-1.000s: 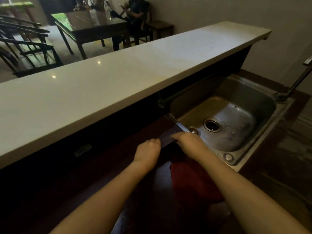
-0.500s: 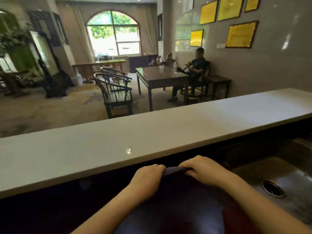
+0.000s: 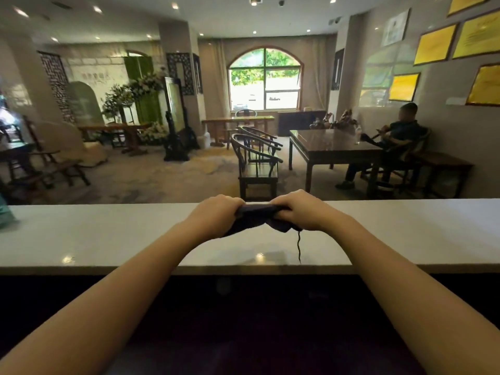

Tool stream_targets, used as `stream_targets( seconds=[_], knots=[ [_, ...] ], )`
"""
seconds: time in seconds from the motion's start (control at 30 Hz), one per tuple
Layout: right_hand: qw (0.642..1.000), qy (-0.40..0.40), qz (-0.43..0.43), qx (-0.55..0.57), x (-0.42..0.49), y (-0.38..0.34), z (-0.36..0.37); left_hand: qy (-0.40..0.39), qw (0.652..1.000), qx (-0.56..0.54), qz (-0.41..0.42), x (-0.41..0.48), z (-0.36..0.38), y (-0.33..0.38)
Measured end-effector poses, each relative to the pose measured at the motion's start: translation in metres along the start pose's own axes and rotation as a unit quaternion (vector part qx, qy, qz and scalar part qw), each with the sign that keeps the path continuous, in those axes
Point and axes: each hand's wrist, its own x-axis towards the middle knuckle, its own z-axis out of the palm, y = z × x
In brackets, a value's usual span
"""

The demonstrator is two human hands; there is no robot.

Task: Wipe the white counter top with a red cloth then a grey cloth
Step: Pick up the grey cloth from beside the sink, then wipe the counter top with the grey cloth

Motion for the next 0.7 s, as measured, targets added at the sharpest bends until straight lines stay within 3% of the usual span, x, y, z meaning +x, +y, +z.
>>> stream_targets(
  seconds=[0.27,0.53,0.7],
  knots=[
    [0.995,0.100,0.004,-0.003,0.058,-0.026,0.042,0.081,0.994,0.062,0.035,0.010,0.015,-0.078],
    [0.994,-0.016,0.075,-0.081,0.030,-0.017,0.127,-0.063,0.995,-0.016,0.070,-0.033,0.110,-0.087],
    [0.987,-0.091,0.114,-0.066,0.028,-0.038,0.120,-0.067,0.994,-0.052,0.069,-0.044,0.122,-0.084]
  ],
)
